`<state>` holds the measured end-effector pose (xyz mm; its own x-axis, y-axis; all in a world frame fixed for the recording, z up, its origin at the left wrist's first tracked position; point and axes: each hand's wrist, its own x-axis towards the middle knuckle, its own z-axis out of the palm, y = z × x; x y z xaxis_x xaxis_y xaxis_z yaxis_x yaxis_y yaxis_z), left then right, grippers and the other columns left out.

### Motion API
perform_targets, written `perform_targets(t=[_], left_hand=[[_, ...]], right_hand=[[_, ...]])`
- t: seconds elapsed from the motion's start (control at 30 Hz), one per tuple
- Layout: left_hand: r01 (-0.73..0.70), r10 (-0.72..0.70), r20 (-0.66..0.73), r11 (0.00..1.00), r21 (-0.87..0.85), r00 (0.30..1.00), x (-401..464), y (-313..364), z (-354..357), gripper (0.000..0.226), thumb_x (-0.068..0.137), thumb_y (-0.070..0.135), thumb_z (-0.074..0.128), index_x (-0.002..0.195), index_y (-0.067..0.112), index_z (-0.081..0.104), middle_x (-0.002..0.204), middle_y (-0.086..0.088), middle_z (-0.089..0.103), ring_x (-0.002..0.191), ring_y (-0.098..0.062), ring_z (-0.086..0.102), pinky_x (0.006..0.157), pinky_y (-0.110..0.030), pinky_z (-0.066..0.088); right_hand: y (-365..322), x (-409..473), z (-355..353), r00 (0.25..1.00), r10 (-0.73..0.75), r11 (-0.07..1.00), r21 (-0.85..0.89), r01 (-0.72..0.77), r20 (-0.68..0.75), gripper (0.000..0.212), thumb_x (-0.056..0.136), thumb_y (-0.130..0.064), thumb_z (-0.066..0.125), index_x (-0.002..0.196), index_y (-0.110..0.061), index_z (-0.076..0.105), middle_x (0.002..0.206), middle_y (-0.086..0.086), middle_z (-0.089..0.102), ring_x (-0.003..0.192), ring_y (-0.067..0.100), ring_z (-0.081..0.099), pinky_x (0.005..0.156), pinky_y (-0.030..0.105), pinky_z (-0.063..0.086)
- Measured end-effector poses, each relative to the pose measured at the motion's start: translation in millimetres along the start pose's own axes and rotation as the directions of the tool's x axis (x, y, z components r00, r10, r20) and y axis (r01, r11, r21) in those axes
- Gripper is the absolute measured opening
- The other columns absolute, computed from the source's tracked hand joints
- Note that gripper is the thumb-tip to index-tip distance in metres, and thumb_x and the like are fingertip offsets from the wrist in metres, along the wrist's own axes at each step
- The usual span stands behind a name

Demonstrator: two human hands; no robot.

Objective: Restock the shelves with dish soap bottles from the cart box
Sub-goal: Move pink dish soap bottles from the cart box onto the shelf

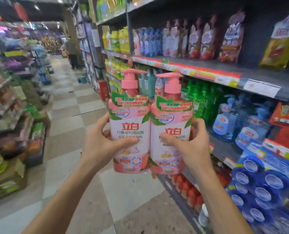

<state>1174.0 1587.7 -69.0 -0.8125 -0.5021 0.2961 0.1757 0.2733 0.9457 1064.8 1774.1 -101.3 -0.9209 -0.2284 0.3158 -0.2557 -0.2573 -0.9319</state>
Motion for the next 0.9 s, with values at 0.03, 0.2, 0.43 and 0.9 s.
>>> perform_targets(t=[0.03,0.2,0.43,0.9], left_hand=[[-0.006,0.006,-0.004,1.000,-0.001,1.000,17,-4,-4,0.071,0.058,-0.006,0.087,0.121,0.014,0.062,0.090,0.004,0.078,0.080,-0.014,0.075,0.060,-0.023,0.058],[-0.038,0.038,0.021,0.999,-0.004,0.999,104,-35,-23,0.072,0.056,0.001,0.089,0.120,0.017,0.061,0.094,0.003,0.078,0.084,-0.016,0.075,0.064,-0.026,0.060],[-0.101,0.106,0.117,0.994,-0.049,0.987,243,-75,-56,0.072,0.055,0.004,0.091,0.118,0.021,0.062,0.097,0.004,0.077,0.087,-0.015,0.075,0.068,-0.028,0.061],[-0.135,0.208,0.350,0.966,-0.222,0.913,505,-116,-49,0.066,0.061,0.002,0.088,0.115,0.028,0.062,0.093,0.006,0.078,0.084,-0.013,0.075,0.065,-0.023,0.059]], right_hand=[[5,17,9,1.000,-0.006,1.000,-0.008,0.006,0.003,0.074,0.047,-0.023,0.092,0.110,-0.015,0.053,0.100,0.001,0.075,0.091,0.017,0.074,0.072,0.032,0.059],[39,94,51,0.998,-0.054,0.997,-0.049,0.053,-0.025,0.077,0.048,-0.014,0.098,0.111,-0.015,0.054,0.099,0.002,0.076,0.090,0.019,0.074,0.073,0.034,0.060],[78,194,122,0.987,-0.095,0.993,-0.085,0.085,-0.126,0.062,0.056,-0.011,0.091,0.106,-0.016,0.054,0.094,0.001,0.076,0.084,0.017,0.074,0.064,0.027,0.059],[97,386,193,0.908,-0.257,0.946,-0.277,0.166,-0.331,0.074,0.045,-0.023,0.095,0.107,-0.021,0.054,0.101,0.002,0.076,0.092,0.020,0.074,0.077,0.041,0.060]])
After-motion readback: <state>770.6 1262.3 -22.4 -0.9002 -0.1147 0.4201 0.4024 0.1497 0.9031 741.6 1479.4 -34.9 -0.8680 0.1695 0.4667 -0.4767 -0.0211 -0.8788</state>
